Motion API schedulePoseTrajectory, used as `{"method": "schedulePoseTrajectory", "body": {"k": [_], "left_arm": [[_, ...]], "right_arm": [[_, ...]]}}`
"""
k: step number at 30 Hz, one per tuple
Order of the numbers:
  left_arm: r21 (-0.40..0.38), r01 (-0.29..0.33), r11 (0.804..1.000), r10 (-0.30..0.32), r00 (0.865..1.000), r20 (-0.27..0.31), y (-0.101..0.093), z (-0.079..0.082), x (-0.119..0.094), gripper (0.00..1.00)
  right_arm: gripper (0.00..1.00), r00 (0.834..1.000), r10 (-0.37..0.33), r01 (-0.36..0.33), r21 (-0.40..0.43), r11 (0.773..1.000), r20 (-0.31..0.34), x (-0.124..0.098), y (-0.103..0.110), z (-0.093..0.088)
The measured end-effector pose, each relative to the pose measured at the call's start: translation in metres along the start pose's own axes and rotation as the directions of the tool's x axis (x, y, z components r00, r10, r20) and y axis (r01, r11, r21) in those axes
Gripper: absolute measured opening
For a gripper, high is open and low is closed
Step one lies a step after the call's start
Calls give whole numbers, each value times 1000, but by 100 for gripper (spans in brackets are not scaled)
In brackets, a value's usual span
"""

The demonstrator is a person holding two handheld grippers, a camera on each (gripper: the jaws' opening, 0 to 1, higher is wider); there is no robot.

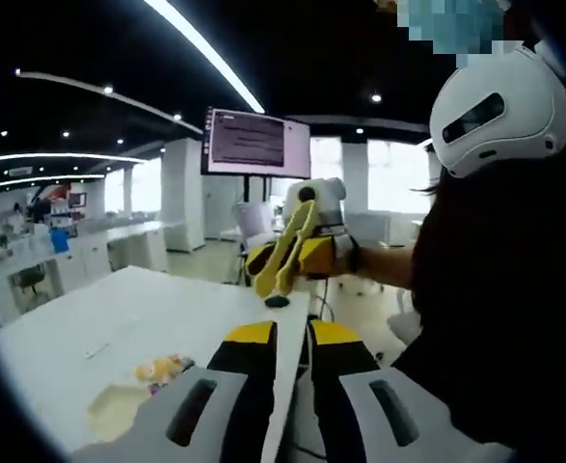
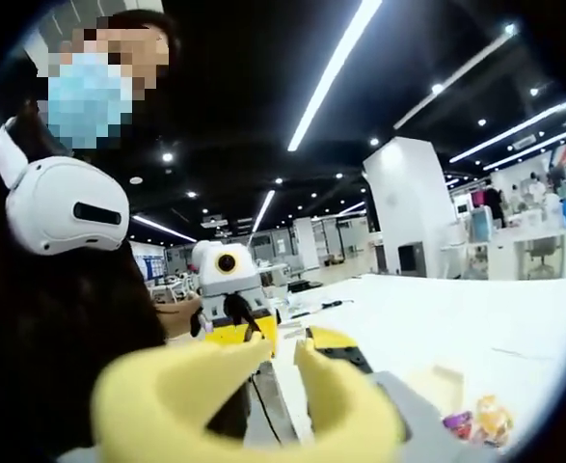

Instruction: Place the target food into the container with the food tongs after gripping and lifting it, then release it inside without dropping or visibly crushing the food.

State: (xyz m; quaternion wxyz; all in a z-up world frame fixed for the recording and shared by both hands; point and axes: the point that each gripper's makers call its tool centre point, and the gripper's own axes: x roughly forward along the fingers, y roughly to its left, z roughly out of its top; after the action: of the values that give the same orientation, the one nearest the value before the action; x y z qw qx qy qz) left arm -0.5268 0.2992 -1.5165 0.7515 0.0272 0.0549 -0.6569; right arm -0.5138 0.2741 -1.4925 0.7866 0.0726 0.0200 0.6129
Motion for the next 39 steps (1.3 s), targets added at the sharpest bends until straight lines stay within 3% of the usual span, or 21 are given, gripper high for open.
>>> {"method": "schedulePoseTrajectory", "body": {"k": [4, 7, 10, 12, 15, 20, 24, 29, 30, 31, 36, 39], "left_arm": [[-71, -95, 993, 96, 995, 4, 13, -21, -13, 19], [-128, -178, 976, 177, 984, -14, 24, -45, -26, 26], [-191, -230, 954, 231, 973, -18, 29, -63, -37, 30], [-218, -253, 943, 255, 967, -18, 32, -71, -42, 32], [-234, -283, 930, 286, 958, -24, 38, -82, -51, 37], [-268, -279, 922, 289, 957, -1, 38, -88, -55, 36], [-275, -287, 918, 294, 956, -16, 40, -98, -55, 39], [-307, -295, 905, 301, 953, -27, 42, -110, -57, 44], [-316, -299, 901, 307, 951, -25, 44, -112, -59, 46], [-317, -304, 898, 312, 950, -27, 45, -114, -59, 47], [-285, -365, 886, 361, 930, -66, 54, -132, -61, 58], [-260, -396, 881, 392, 917, -72, 58, -139, -62, 67]], "right_arm": [[21, 988, -100, 96, -37, 995, -119, -4, -26, -26], [22, 954, -197, 171, -128, 977, -226, -6, -51, -48], [22, 925, -227, 184, -163, 969, -305, -4, -62, -60], [22, 915, -233, 181, -180, 967, -331, -4, -67, -62], [23, 901, -247, 181, -207, 961, -356, 0, -76, -50], [23, 885, -275, 192, -243, 951, -377, 5, -90, -33], [24, 871, -292, 207, -244, 947, -395, 6, -101, -42], [24, 832, -321, 252, -206, 945, -453, -5, -126, -80], [24, 811, -338, 278, -194, 941, -478, -11, -135, -92], [24, 801, -345, 289, -190, 938, -488, -14, -142, -101], [24, 741, -365, 346, -145, 927, -564, -34, -174, -150], [25, 721, -351, 343, -133, 930, -597, -38, -181, -170]]}}
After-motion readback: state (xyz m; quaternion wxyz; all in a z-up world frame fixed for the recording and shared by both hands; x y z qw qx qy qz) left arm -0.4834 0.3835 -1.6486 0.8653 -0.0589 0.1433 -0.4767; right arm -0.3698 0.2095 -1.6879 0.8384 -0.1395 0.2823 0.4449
